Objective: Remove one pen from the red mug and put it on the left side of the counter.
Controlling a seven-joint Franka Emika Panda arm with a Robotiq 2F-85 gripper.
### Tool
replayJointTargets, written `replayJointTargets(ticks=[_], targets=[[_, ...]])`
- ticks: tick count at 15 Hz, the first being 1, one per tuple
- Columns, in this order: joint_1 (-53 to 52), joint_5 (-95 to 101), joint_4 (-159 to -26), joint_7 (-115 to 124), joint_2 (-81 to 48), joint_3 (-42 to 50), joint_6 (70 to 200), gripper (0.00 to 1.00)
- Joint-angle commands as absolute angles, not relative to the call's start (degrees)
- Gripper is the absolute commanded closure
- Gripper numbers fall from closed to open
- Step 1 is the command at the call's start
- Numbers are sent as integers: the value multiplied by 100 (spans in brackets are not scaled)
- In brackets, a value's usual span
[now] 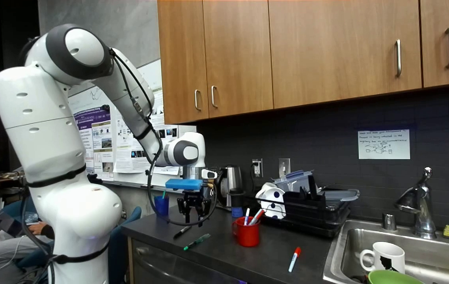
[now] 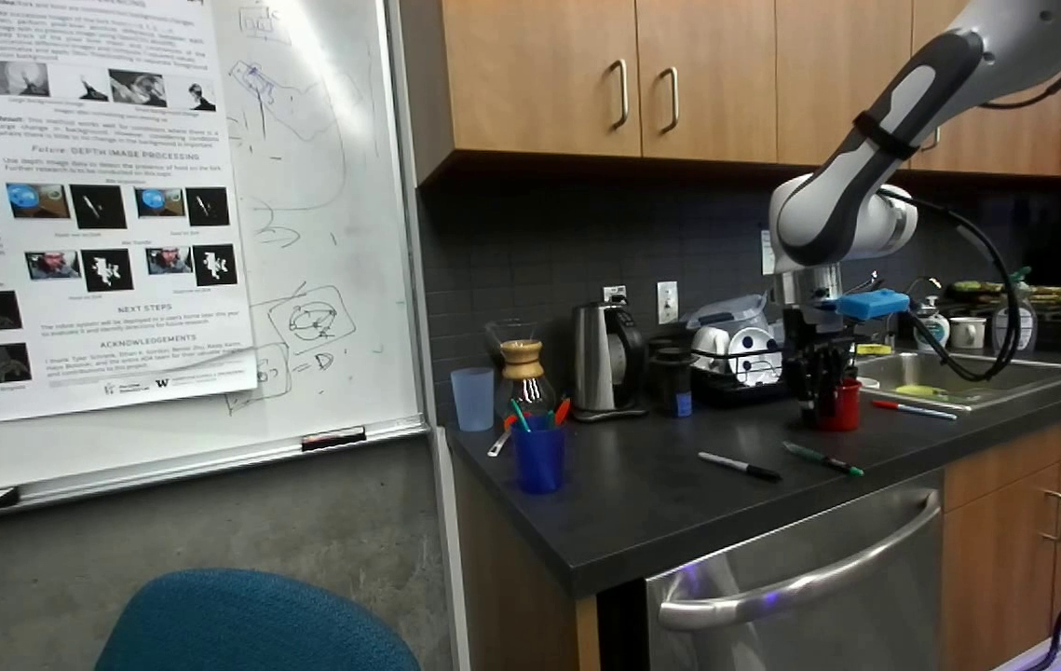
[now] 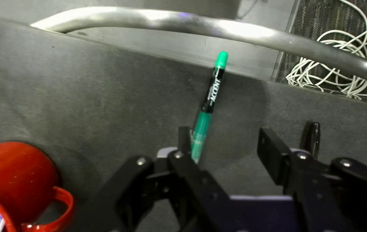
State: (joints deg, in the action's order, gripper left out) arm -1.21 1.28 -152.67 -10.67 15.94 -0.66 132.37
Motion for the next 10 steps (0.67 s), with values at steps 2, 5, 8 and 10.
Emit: replayJointTargets(ticks=[2, 5, 8, 10], targets=[[-152, 117, -15133, -1126, 1530, 16, 13091, 5], [-130, 108, -15110, -1147, 1514, 63, 13084, 0], [-110, 71, -15084, -1159, 1492, 133, 13062, 0], [-103, 66, -15080, -1158, 1496, 171, 13035, 0]])
